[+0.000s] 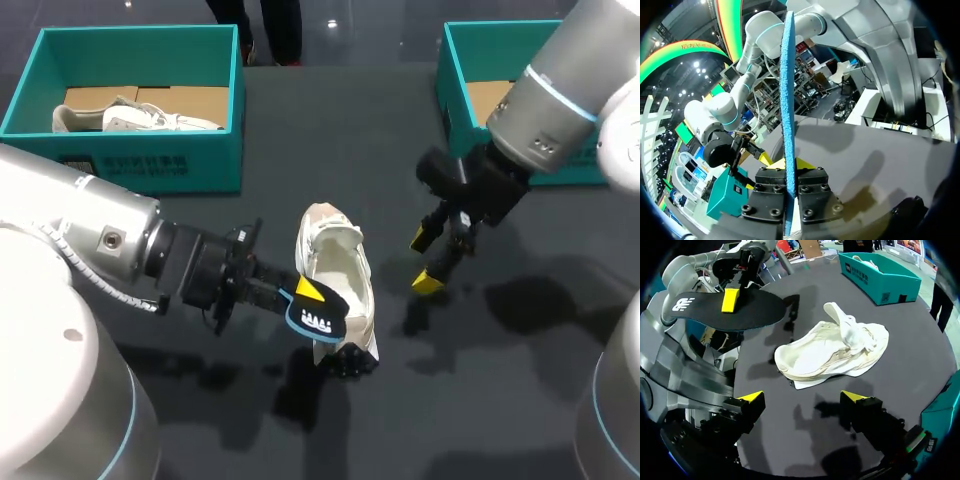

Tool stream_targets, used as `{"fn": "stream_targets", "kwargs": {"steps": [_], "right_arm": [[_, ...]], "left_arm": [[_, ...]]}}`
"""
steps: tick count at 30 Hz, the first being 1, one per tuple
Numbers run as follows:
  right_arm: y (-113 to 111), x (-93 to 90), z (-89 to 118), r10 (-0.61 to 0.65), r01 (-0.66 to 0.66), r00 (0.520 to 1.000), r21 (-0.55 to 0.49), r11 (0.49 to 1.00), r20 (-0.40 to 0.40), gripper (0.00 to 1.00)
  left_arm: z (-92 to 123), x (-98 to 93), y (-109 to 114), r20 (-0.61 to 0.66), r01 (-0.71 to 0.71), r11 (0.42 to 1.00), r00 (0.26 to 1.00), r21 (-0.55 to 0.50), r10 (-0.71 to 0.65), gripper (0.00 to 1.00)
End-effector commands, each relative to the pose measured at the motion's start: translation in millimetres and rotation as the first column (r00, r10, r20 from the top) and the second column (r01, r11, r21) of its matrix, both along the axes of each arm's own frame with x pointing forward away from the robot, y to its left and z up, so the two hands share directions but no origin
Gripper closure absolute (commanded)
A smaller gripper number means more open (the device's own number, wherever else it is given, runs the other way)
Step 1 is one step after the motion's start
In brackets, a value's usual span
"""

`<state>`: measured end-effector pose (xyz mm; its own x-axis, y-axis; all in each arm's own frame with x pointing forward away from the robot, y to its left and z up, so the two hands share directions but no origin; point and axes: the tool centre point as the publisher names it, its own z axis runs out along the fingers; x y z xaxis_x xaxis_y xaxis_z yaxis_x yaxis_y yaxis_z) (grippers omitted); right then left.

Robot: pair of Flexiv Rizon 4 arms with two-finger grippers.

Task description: Take the shoe out of the shoebox, open the shoe tongue, remove and reinsert the insole, then place the shoe into the shoebox

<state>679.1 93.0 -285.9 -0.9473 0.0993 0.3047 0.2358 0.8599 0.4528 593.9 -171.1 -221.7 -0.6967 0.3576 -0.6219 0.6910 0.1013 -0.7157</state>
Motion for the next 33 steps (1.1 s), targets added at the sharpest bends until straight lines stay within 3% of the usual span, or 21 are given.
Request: {"fn": "stream_targets", "kwargs": {"steps": [1,5,7,15,17,23,33], "right_arm": [[9,-5.1,-13,0.004,-0.003,0.999,-0.018,1.000,0.051,0.00],[9,-7.1,-27,-0.005,0.010,0.993,-0.041,0.999,0.118,0.00],[12,-7.0,-37,0.001,0.009,0.995,-0.096,0.995,0.103,0.00],[12,-7.0,-37,0.001,0.009,0.995,-0.096,0.995,0.103,0.00],[12,-7.0,-37,0.001,0.009,0.995,-0.096,0.995,0.103,0.00],[23,-6.0,-51,0.073,-0.048,0.975,-0.126,0.991,0.208,0.00],[32,-6.6,-60,0.137,-0.103,0.960,-0.145,0.984,0.244,0.00]], "left_arm": [[-10,-6.8,2,-0.017,0.001,1.000,1.000,-0.026,-0.001,1.00],[-13,-3.3,4,-0.063,-0.001,0.999,0.998,-0.041,-0.001,1.00],[-14,-2.3,5,-0.067,0.006,0.999,0.998,-0.032,-0.008,1.00],[-14,-2.3,5,-0.067,0.006,0.999,0.998,-0.032,-0.008,1.00],[-16,-10.3,-4,0.001,0.002,1.000,1.000,-0.031,-0.002,1.00],[-22,-10.8,-4,-0.012,-0.010,0.997,1.000,-0.082,0.009,1.00],[-26,-2.8,-6,-0.020,-0.038,0.997,0.999,-0.063,0.036,1.00]]}}
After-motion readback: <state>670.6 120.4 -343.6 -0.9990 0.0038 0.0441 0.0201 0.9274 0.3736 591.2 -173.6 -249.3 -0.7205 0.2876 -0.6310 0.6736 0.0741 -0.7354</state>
